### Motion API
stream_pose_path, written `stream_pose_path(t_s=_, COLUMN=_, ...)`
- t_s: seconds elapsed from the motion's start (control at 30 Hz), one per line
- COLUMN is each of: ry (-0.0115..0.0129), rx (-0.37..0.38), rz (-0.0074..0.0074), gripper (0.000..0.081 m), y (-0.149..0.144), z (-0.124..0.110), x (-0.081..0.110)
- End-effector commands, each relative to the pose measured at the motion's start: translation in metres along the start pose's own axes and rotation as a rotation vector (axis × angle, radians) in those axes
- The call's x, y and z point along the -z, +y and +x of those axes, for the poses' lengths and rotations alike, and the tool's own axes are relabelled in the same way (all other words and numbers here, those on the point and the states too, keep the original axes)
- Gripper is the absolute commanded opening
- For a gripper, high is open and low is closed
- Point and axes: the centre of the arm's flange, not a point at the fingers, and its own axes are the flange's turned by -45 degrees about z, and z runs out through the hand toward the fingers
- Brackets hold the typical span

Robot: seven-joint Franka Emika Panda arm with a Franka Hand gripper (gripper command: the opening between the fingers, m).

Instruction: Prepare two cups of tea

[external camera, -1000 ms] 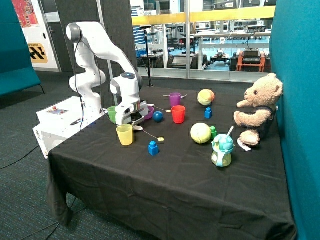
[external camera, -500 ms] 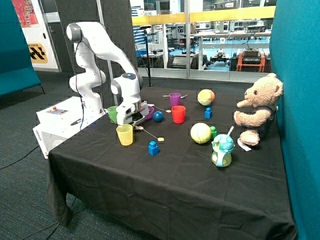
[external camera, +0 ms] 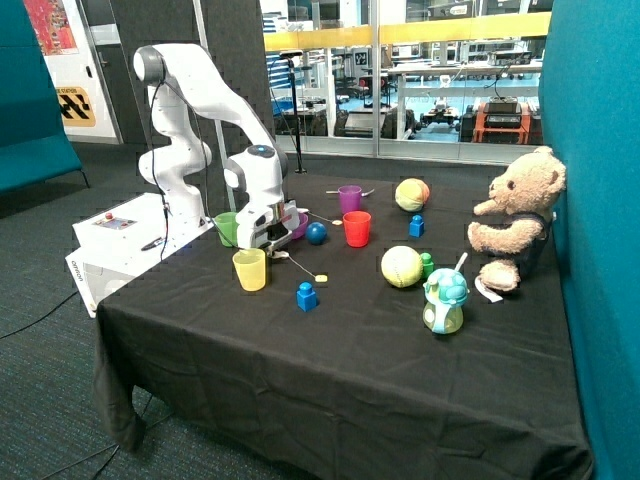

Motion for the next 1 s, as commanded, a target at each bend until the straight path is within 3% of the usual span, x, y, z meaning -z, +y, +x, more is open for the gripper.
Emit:
stream_pose_path(t_s=0.0, ry=-0.0008, rx=0.019, rz=-0.0012, gripper=0.0, y=-0.007, z=0.0, x=0.014)
stream_pose_path(t_s=0.7, ry=-0.0009, rx=0.146, rz=-0.0012, gripper=0.0, y=-0.035, z=-0.021, x=0.085)
stream_pose_path(t_s=0.97, ry=-0.0009, rx=0.201, rz=-0.0012, gripper=0.0, y=-0.038, z=-0.044, x=0.116)
